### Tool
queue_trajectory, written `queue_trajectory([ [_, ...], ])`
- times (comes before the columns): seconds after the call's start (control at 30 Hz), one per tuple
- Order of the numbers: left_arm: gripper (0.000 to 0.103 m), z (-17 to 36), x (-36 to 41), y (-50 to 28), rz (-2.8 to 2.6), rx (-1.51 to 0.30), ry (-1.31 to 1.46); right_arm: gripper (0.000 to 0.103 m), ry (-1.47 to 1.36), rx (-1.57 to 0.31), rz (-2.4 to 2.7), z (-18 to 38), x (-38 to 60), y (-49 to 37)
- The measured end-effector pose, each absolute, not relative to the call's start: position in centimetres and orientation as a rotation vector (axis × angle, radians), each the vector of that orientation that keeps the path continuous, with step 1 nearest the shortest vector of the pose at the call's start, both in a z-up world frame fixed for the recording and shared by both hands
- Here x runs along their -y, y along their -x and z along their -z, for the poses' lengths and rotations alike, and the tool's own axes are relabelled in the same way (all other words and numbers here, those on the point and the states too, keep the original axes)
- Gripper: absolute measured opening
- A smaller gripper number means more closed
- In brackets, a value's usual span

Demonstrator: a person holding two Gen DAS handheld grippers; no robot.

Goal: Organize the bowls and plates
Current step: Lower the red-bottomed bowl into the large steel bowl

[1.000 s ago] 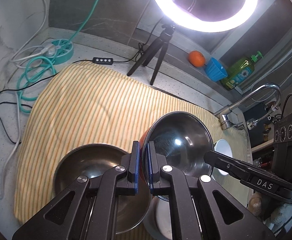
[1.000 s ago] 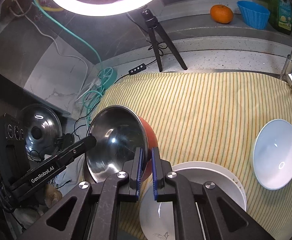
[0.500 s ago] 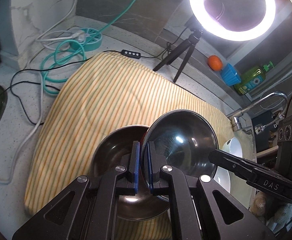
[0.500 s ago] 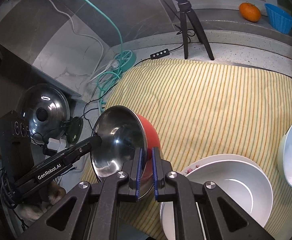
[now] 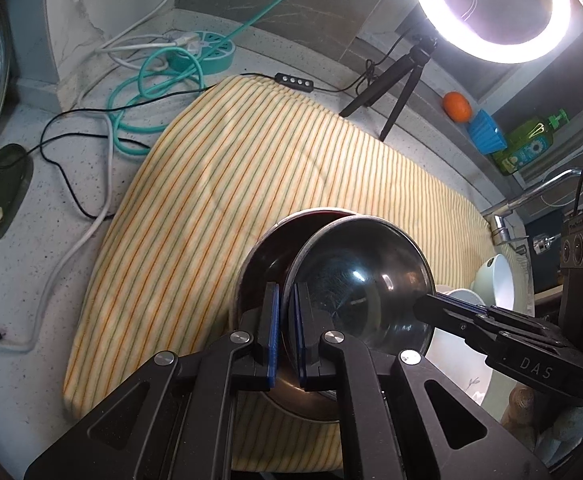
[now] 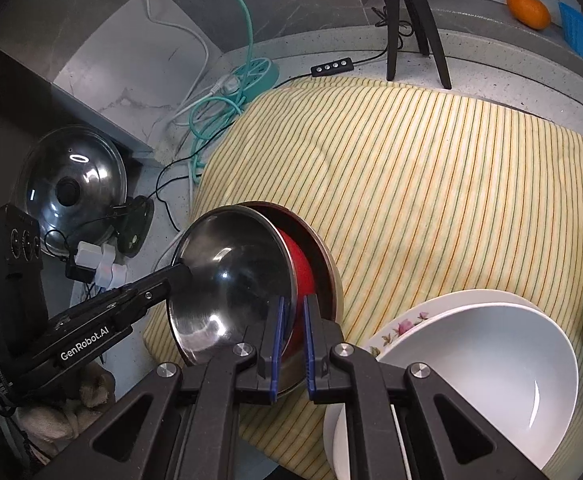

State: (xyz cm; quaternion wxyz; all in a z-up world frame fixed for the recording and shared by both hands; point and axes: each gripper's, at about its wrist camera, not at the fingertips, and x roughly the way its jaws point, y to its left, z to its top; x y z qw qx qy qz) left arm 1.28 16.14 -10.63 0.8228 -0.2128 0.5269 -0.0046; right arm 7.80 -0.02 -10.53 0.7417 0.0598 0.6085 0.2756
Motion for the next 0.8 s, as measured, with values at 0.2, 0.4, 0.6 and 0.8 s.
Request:
queue_trajectory([
  [0.2,0.005,11.4,-16.3,-1.3,-0.006,-1.139,0.443,0.009,-0.094,-1.343,-0.597,11.7,-0.8,-7.7],
  [0.4,0.005,11.7,-16.1,-1.5,-0.018,-1.145,0.418,0.009,-0.066,-1.351,-0.585,12.2,-1.4,-7.7],
  [0.6,0.005,11.7,-15.8,-1.8,-0.015,-1.148,0.394,0.011,-0.032,-1.347,-0.583,12.3,-1.7,-7.6],
  [0.8,0.005,11.6,-15.3,-1.9,-0.018,-1.152,0.36,0.012,-0.014,-1.341,-0.58,12.3,-1.7,-7.7],
])
